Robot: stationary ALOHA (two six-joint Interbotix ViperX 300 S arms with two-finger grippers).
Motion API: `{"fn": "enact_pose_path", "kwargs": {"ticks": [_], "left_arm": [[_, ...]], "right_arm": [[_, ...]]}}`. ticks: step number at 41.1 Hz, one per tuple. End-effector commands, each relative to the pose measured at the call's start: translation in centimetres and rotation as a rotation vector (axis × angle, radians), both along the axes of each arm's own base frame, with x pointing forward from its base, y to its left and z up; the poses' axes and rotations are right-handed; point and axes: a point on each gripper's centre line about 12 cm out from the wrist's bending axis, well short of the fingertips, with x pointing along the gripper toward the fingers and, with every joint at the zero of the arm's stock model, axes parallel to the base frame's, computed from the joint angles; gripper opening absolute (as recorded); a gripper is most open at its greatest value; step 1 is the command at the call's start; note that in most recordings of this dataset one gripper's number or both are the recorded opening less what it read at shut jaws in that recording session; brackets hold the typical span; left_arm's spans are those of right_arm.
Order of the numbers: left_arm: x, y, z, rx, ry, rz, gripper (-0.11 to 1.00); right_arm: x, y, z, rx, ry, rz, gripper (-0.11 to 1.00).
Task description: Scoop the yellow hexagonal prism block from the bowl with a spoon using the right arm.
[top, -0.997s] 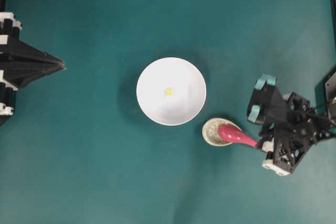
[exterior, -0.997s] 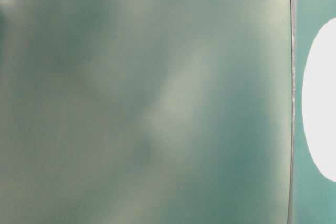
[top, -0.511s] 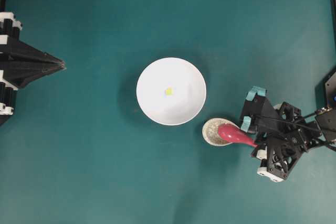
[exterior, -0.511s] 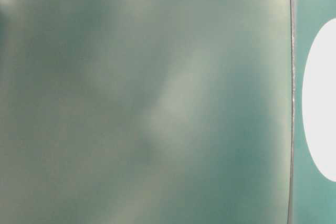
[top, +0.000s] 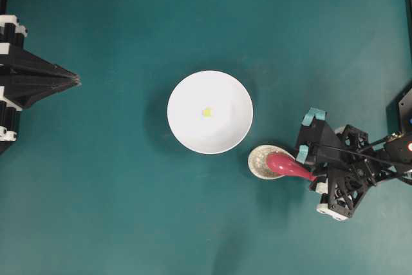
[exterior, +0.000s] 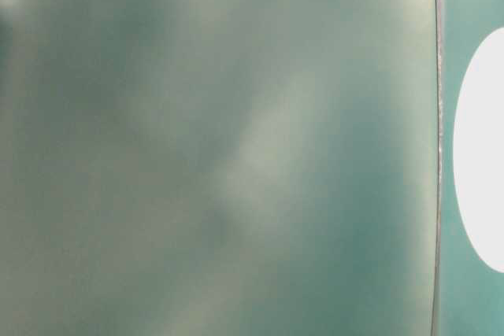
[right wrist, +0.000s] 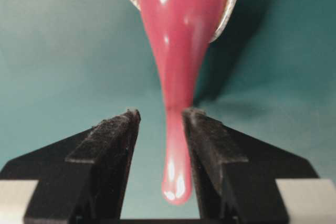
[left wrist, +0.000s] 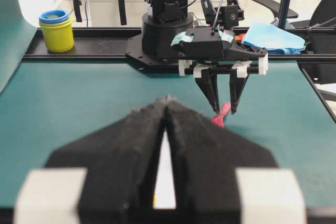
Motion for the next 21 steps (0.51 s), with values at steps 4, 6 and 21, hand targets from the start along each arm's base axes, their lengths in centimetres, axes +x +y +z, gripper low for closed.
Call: {"fn": "enact_pose_path", "kwargs": {"ticks": [4,6,21], "left_arm": [[0.28,-0.01,1.14,0.005,-0.031,-0.001,0.06],[0.28,-0.01,1.16,0.005,-0.032,-0.001,0.06],[0.28,-0.01,1.16,0.005,-0.032,-0.001,0.06]], "right_arm": [[0.51,0.06,0.52,-0.007,-0.028,0.016,0.46],[0.54,-0.03,0.52,-0.009,-0.028,0.015,0.46],[0.68,-0.57,0.48,-0.024,-0.031,0.012,0.46]]}}
